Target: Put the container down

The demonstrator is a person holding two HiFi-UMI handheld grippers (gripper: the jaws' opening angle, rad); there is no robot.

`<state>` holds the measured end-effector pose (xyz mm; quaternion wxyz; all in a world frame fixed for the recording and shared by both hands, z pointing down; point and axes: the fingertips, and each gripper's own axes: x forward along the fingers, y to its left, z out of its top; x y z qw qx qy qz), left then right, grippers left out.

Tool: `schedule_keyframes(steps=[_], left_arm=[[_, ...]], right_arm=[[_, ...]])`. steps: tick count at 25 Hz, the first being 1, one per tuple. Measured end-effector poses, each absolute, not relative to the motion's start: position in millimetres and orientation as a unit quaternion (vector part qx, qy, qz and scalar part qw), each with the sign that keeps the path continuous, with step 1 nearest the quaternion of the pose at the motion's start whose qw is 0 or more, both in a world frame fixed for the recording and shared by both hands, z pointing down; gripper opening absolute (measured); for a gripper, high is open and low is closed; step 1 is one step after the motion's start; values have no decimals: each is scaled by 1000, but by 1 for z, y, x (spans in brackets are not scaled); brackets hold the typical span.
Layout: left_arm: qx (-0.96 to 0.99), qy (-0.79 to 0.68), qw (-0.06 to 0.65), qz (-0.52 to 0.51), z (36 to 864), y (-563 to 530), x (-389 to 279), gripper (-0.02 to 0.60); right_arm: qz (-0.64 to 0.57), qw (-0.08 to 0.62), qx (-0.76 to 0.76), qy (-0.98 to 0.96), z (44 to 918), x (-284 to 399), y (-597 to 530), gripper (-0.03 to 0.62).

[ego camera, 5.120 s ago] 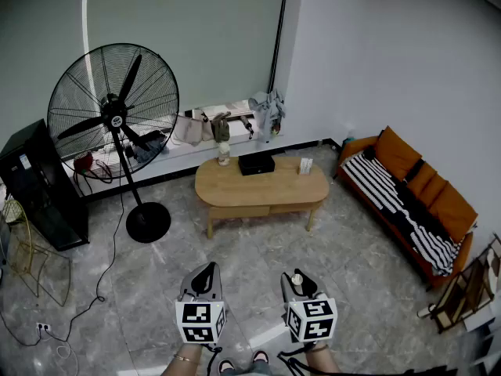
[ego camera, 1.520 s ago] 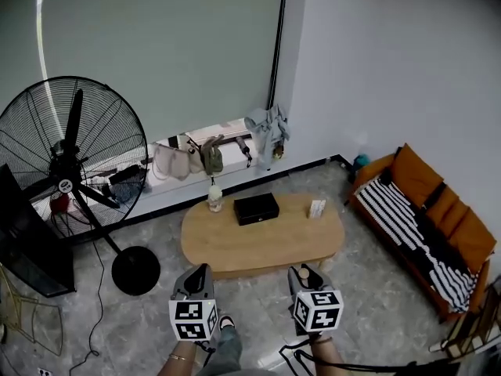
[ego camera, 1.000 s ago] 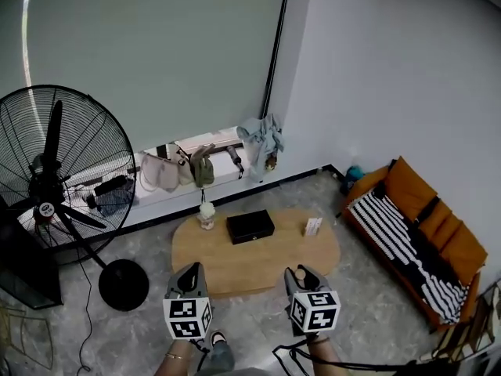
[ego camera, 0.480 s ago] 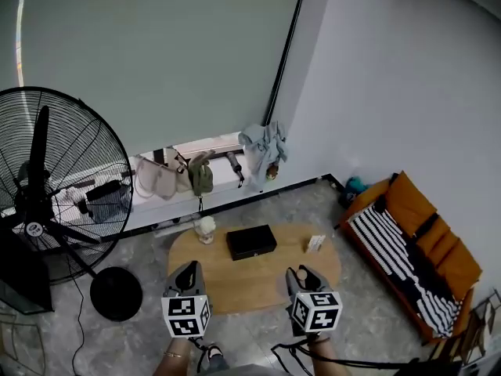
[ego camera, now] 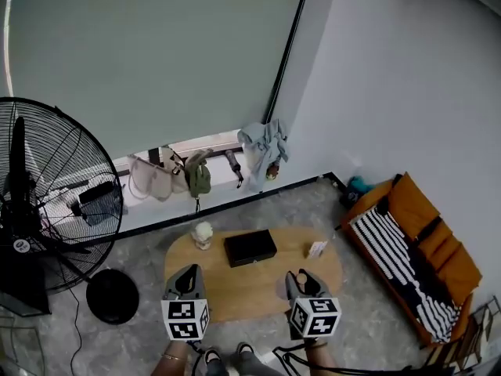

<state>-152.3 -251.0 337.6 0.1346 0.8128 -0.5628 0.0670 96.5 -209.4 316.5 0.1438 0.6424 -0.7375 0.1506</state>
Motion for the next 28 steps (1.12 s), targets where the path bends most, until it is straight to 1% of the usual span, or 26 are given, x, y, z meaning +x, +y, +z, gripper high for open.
schedule_keyframes(steps=[13,19,28], left_arm=[[803,-570,140,105,360,-279,-117,-3],[801,-567,152,116,391,-287,-96,-3],[792,-566,176,142,459,-303,-78,-3]], right_arm=[[178,152,620,-749,354,126,-248,133],[202,153,614,-748,391,136,-263,133],[232,161,612,-739,461,152,-285,133]])
